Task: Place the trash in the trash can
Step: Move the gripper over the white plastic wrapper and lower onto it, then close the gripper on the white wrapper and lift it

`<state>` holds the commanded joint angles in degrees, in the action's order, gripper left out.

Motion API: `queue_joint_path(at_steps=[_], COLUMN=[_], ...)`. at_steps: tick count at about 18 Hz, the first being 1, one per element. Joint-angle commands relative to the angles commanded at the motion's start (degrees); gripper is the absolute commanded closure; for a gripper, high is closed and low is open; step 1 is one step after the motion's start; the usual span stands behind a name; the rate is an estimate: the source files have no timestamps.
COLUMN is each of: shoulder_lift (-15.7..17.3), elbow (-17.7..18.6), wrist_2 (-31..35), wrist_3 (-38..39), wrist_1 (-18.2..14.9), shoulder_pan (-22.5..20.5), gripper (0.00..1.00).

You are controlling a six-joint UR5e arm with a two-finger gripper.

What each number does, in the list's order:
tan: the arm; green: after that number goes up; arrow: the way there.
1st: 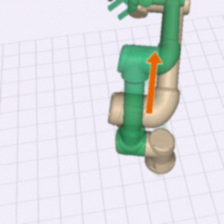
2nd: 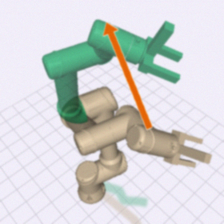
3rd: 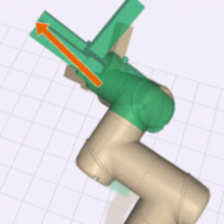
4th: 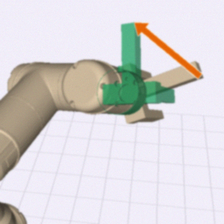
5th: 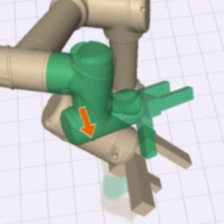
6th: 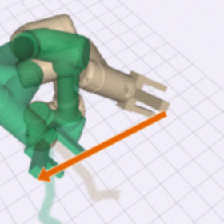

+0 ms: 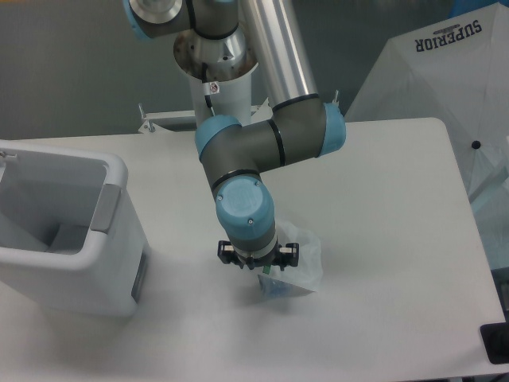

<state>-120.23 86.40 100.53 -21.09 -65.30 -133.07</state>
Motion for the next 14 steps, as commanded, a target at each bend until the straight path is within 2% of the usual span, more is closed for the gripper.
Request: queue_joint_path(at_steps=[3,5,13,14], shoulder_lift=[0.17,0.35,0.97,1.84], elbow=[-0.09,-0.18,-1.4,-1.84], wrist_2=[0.37,0.19,-2.0,-2.62], wrist_3=[0.0,0.0,0.0,0.0], wrist_1=[-0.09,-0.09,-0.18,-0.18], shoulder_pan=[0.0,0.0,-0.53,-0.7], gripper=[0.85,0.98,1.0,1.0])
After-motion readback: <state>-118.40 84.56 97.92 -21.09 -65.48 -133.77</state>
